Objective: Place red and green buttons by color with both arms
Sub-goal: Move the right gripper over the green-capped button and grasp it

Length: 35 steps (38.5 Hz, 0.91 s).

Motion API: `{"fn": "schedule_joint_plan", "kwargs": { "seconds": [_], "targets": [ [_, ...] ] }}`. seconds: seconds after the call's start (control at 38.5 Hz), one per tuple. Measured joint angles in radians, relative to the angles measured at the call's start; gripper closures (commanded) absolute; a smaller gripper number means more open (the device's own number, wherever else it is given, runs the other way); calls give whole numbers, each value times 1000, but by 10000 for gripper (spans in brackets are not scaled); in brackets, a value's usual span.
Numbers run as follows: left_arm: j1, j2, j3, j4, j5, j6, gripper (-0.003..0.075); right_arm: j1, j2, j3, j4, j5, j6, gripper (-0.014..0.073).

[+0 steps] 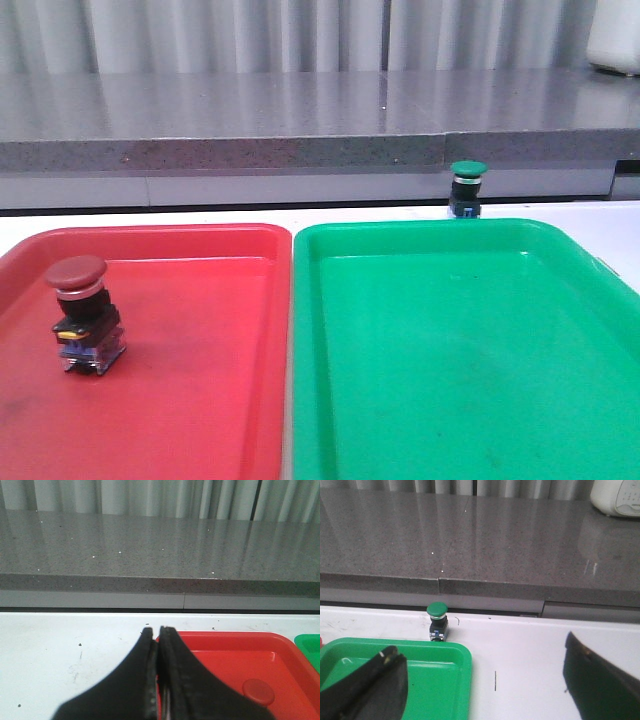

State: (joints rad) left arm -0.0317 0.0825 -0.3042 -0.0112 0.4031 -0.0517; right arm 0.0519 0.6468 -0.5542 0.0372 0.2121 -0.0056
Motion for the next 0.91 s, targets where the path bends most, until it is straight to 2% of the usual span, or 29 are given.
{"fn": "schedule_joint_plan", "kwargs": {
  "seconds": [0.21, 0.44, 0.55, 0.7, 0.91],
  "targets": [
    [0, 0, 0, 0, 0, 0, 740, 26, 251, -152, 0, 0, 6, -50],
    [0, 0, 0, 0, 0, 0, 740, 179, 521, -313, 0, 11, 6, -50],
    [0, 0, 0, 0, 0, 0, 740, 228, 639, -411, 0, 77, 0, -50],
    [0, 0, 0, 0, 0, 0, 740, 239, 817, -584, -5, 177, 14, -50],
    [0, 0, 0, 0, 0, 0, 740, 239, 1026, -818, -110, 336, 174, -50]
  ]
}}
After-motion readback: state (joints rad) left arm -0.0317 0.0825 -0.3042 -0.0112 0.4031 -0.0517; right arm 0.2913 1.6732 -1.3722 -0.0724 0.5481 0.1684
